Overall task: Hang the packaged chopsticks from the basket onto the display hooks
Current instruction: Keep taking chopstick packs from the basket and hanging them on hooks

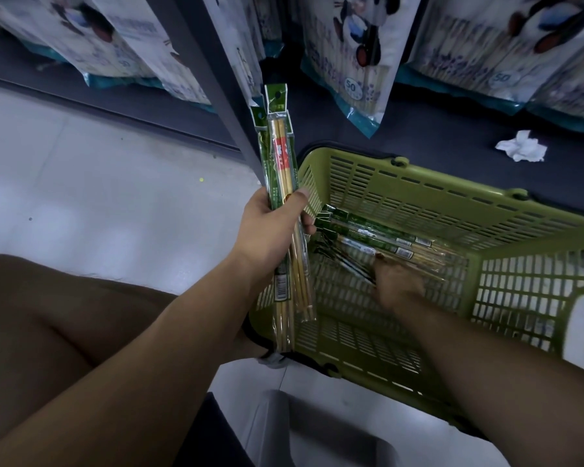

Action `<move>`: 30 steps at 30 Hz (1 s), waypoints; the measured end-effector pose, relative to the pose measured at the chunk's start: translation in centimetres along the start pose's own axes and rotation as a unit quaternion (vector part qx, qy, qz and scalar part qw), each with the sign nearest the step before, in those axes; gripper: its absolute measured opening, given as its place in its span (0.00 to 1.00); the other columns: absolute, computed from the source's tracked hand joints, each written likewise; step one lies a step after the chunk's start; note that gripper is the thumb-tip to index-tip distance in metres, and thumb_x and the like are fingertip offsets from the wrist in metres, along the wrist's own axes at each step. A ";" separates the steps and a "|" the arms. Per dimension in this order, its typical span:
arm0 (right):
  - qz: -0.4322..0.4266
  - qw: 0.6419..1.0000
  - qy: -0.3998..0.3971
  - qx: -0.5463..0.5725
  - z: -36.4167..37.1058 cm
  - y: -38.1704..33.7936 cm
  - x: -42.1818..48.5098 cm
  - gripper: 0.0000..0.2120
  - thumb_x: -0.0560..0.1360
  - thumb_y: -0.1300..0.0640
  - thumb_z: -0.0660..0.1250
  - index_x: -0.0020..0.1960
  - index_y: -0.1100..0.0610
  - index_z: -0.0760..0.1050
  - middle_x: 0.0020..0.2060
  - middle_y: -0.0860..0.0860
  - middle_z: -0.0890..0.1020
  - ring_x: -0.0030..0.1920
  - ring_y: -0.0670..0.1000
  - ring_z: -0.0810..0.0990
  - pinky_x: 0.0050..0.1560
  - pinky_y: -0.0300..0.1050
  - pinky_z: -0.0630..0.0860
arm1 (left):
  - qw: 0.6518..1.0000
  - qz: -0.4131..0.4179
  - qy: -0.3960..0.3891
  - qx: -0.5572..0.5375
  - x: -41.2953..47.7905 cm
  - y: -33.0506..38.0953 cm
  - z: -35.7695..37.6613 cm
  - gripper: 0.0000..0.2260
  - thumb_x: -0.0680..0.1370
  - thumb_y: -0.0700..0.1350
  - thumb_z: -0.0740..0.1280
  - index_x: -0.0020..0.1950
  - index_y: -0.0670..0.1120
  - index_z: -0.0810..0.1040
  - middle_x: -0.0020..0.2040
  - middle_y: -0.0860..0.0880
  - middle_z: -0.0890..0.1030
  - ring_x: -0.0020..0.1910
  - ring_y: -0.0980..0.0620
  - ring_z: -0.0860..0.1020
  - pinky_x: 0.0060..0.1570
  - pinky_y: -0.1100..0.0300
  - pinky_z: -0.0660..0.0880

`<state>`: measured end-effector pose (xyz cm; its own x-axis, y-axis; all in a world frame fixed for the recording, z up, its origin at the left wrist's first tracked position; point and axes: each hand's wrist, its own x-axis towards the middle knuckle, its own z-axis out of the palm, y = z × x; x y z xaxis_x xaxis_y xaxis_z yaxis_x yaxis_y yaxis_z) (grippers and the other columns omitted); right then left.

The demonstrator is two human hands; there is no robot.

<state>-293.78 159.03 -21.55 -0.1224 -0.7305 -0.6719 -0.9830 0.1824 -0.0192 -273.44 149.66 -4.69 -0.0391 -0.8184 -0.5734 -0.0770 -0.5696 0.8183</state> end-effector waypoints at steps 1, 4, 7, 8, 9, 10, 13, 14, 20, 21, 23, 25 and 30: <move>0.001 1.000 -0.007 0.005 0.0 0.0 0.0 0.19 0.78 0.54 0.68 0.68 0.52 0.71 0.63 0.55 0.80 0.62 0.57 0.79 0.53 0.49 0.77 | 1.000 -0.001 0.000 -0.002 0.0 -0.1 -0.1 0.07 0.81 0.50 0.69 0.54 0.48 0.75 0.34 0.49 0.82 0.35 0.50 0.82 0.39 0.52 0.77; -0.009 0.998 -0.019 0.053 -0.2 0.2 -0.2 0.21 0.76 0.50 0.71 0.67 0.49 0.74 0.60 0.54 0.81 0.59 0.57 0.80 0.49 0.47 0.75 | 1.000 -0.007 -0.001 -0.023 -0.1 -0.1 -0.2 0.08 0.81 0.48 0.70 0.55 0.46 0.74 0.34 0.48 0.81 0.34 0.49 0.82 0.36 0.56 0.79; -0.032 0.990 -0.027 0.134 -1.3 0.5 -0.9 0.18 0.73 0.50 0.74 0.61 0.48 0.76 0.54 0.54 0.83 0.49 0.55 0.81 0.41 0.42 0.71 | 0.999 -0.018 0.002 -0.048 0.0 -0.1 -0.1 0.09 0.81 0.46 0.71 0.54 0.45 0.73 0.33 0.46 0.80 0.32 0.46 0.82 0.35 0.56 0.80; -0.038 0.985 -0.026 0.165 -2.1 0.5 -1.2 0.14 0.72 0.52 0.75 0.56 0.48 0.77 0.51 0.54 0.83 0.45 0.53 0.80 0.38 0.41 0.70 | 0.999 -0.018 -0.001 -0.049 0.0 -0.1 -0.1 0.08 0.81 0.46 0.70 0.54 0.45 0.73 0.33 0.46 0.80 0.31 0.46 0.81 0.35 0.56 0.80; -0.043 0.980 -0.022 0.195 -3.0 0.6 -1.6 0.12 0.71 0.52 0.75 0.51 0.48 0.75 0.47 0.53 0.82 0.40 0.50 0.79 0.35 0.40 0.69 | 0.999 -0.017 -0.004 -0.048 -0.1 -0.1 0.0 0.08 0.81 0.45 0.70 0.54 0.45 0.73 0.32 0.47 0.79 0.30 0.47 0.80 0.34 0.56 0.80; -0.046 0.973 -0.015 0.224 -4.1 0.7 -2.2 0.12 0.70 0.53 0.76 0.49 0.48 0.74 0.43 0.52 0.81 0.37 0.47 0.77 0.32 0.40 0.67 | 0.999 -0.015 -0.006 -0.044 -0.1 -0.2 0.0 0.08 0.81 0.45 0.70 0.54 0.45 0.72 0.31 0.48 0.79 0.30 0.48 0.79 0.33 0.56 0.79; -0.060 0.949 0.022 0.308 -8.2 0.4 -4.5 0.12 0.68 0.53 0.77 0.45 0.48 0.75 0.39 0.47 0.80 0.36 0.44 0.77 0.30 0.39 0.68 | 1.000 -0.004 -0.008 -0.011 -0.6 -0.1 0.4 0.08 0.80 0.48 0.71 0.52 0.47 0.75 0.31 0.53 0.80 0.30 0.52 0.79 0.32 0.57 0.78; -0.067 0.942 0.040 0.328 -9.8 0.1 -5.3 0.11 0.68 0.53 0.78 0.43 0.48 0.75 0.37 0.46 0.80 0.35 0.44 0.77 0.30 0.39 0.68 | 1.000 0.000 -0.010 0.002 -0.8 0.0 0.7 0.08 0.79 0.50 0.72 0.52 0.49 0.76 0.33 0.54 0.81 0.32 0.53 0.80 0.34 0.58 0.79; -0.135 0.895 0.109 0.412 -19.2 -1.9 -11.8 0.12 0.70 0.54 0.78 0.36 0.50 0.75 0.25 0.42 0.78 0.24 0.40 0.73 0.24 0.33 0.66 | 0.995 0.010 -0.091 -0.044 -4.0 2.3 3.1 0.27 0.67 0.59 0.79 0.62 0.51 0.79 0.51 0.53 0.88 0.49 0.54 0.87 0.45 0.55 0.84; -0.149 0.893 0.119 0.407 -20.2 -2.0 -13.1 0.11 0.71 0.52 0.78 0.37 0.49 0.75 0.26 0.44 0.79 0.24 0.42 0.74 0.24 0.35 0.67 | 0.993 0.009 -0.102 -0.054 -4.6 3.1 3.4 0.29 0.64 0.61 0.79 0.61 0.53 0.79 0.53 0.55 0.87 0.50 0.56 0.86 0.46 0.57 0.83; -0.164 0.891 0.161 0.390 -21.9 -2.0 -15.5 0.13 0.71 0.47 0.78 0.37 0.48 0.75 0.27 0.47 0.76 0.26 0.42 0.74 0.24 0.35 0.65 | 0.990 0.001 -0.121 -0.068 -5.7 5.0 4.1 0.33 0.61 0.62 0.80 0.62 0.54 0.78 0.55 0.59 0.86 0.53 0.61 0.84 0.50 0.61 0.82; -0.159 0.892 0.198 0.373 -23.1 -1.6 -17.5 0.15 0.72 0.42 0.76 0.38 0.48 0.74 0.31 0.48 0.76 0.29 0.41 0.73 0.26 0.35 0.63 | 0.984 -0.013 -0.150 -0.093 -6.9 6.9 4.7 0.29 0.65 0.60 0.79 0.62 0.50 0.79 0.54 0.56 0.87 0.54 0.57 0.84 0.53 0.60 0.82; -0.149 0.884 0.302 0.324 -25.5 0.1 -21.8 0.15 0.76 0.36 0.67 0.55 0.45 0.78 0.45 0.45 0.73 0.45 0.42 0.74 0.41 0.29 0.66 | 0.971 -0.018 -0.215 -0.103 -10.4 11.3 6.4 0.32 0.68 0.58 0.79 0.68 0.44 0.79 0.57 0.45 0.87 0.56 0.48 0.85 0.57 0.52 0.82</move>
<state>-294.67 158.18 11.93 -0.1135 -0.9922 -0.0519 -0.7236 0.1184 -0.6800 -280.24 152.25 10.30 -0.4554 -0.7160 -0.5291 0.1131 -0.6360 0.7634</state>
